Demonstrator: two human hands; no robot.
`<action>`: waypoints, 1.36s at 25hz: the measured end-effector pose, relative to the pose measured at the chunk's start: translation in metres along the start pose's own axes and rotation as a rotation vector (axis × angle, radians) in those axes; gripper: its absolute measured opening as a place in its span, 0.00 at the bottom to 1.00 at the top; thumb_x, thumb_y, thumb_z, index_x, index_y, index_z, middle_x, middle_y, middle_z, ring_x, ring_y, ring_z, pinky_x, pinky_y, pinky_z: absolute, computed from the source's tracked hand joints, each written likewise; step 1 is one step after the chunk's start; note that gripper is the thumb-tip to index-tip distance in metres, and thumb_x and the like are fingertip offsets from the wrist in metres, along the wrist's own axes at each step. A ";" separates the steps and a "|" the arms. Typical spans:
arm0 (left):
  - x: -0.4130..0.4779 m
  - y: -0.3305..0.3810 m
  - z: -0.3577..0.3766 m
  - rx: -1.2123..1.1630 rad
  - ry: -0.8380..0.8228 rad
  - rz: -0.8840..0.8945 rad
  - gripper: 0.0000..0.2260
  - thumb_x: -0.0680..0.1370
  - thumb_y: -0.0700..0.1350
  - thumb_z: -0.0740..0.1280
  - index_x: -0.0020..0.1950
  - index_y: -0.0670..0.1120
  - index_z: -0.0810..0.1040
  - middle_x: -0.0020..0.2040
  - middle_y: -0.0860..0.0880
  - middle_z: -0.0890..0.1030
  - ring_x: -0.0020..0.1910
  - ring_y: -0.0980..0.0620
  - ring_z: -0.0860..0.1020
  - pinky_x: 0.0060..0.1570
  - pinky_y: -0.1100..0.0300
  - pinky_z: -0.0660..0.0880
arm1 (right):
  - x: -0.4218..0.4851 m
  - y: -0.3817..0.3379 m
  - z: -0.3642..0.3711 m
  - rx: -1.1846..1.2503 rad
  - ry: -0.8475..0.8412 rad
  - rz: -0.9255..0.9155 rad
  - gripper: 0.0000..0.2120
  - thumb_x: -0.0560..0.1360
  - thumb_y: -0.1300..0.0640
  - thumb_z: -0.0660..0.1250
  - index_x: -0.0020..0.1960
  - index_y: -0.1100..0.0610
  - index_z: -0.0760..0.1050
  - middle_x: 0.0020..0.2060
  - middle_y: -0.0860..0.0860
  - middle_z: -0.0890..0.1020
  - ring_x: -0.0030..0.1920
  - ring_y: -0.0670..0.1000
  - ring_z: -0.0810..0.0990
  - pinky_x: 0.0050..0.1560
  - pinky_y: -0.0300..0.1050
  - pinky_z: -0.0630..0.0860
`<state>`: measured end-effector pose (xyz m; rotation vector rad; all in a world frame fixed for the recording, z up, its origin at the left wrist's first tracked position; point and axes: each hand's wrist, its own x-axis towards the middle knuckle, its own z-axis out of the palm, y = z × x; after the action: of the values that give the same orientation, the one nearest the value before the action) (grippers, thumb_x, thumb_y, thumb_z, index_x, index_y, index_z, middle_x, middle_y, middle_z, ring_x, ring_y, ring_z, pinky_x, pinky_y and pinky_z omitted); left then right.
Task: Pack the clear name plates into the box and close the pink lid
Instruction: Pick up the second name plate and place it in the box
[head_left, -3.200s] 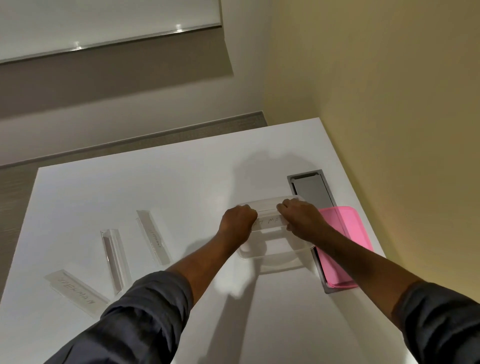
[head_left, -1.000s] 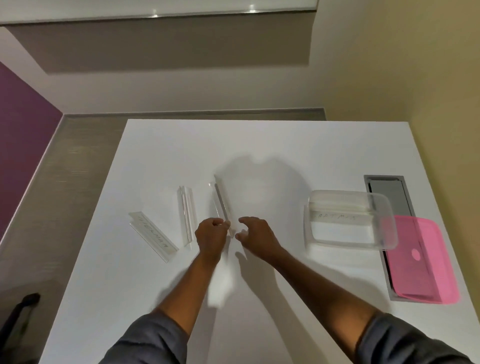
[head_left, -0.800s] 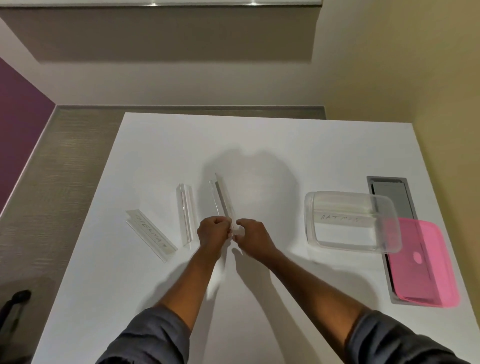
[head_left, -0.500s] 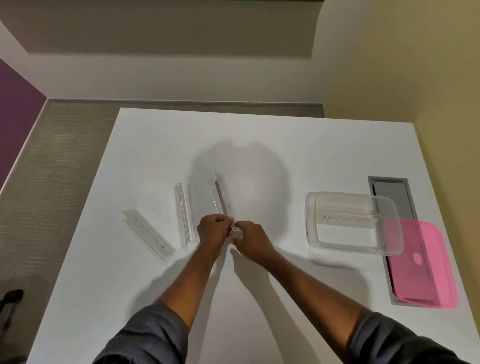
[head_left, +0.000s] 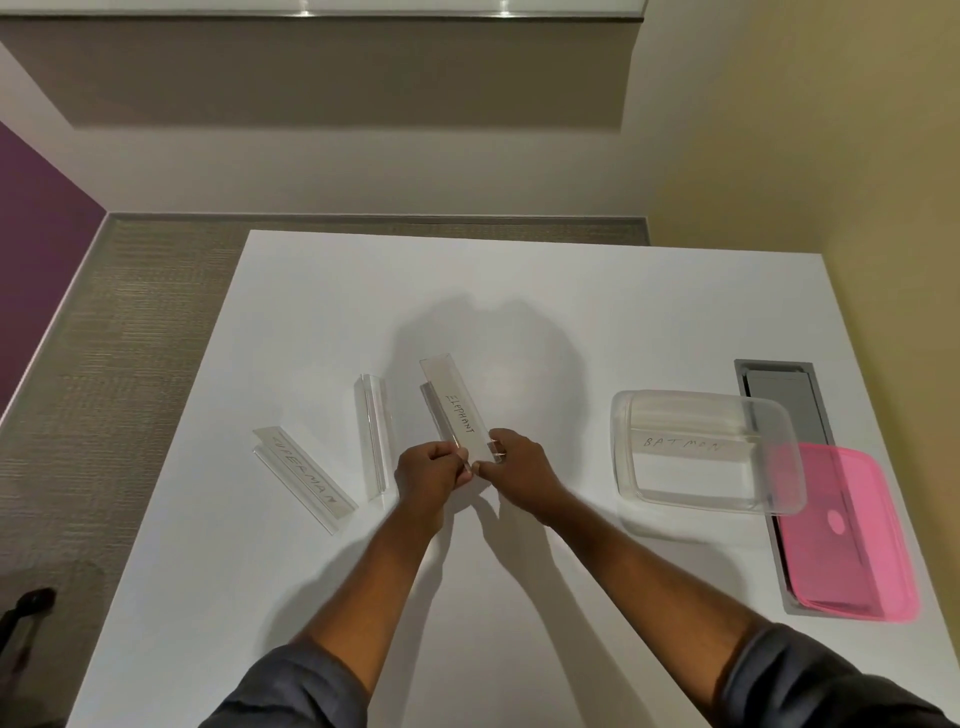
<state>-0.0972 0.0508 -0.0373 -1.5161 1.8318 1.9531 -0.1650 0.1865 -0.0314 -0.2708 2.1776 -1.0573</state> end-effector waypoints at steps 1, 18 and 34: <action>-0.003 0.000 0.000 -0.032 -0.021 -0.008 0.08 0.80 0.35 0.76 0.45 0.47 0.88 0.42 0.54 0.88 0.38 0.51 0.90 0.42 0.60 0.87 | 0.000 0.000 -0.003 0.019 0.007 0.004 0.20 0.74 0.54 0.75 0.65 0.54 0.79 0.59 0.49 0.86 0.56 0.51 0.85 0.55 0.41 0.82; -0.031 0.023 -0.010 -0.136 -0.149 0.059 0.10 0.80 0.40 0.78 0.59 0.38 0.86 0.50 0.39 0.90 0.42 0.47 0.88 0.46 0.58 0.88 | -0.045 0.009 -0.054 -0.016 -0.130 0.033 0.34 0.64 0.60 0.81 0.68 0.51 0.76 0.59 0.47 0.82 0.59 0.52 0.82 0.52 0.45 0.85; -0.040 0.096 -0.016 0.917 -0.517 0.458 0.29 0.64 0.54 0.88 0.62 0.62 0.82 0.58 0.61 0.84 0.58 0.57 0.83 0.52 0.61 0.81 | -0.108 0.036 -0.156 -0.279 -0.210 -0.054 0.33 0.64 0.63 0.73 0.68 0.48 0.75 0.52 0.42 0.81 0.46 0.41 0.78 0.39 0.33 0.73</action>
<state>-0.1277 0.0323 0.0617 -0.3146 2.3802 1.0953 -0.1848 0.3542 0.0618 -0.5453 2.1313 -0.7157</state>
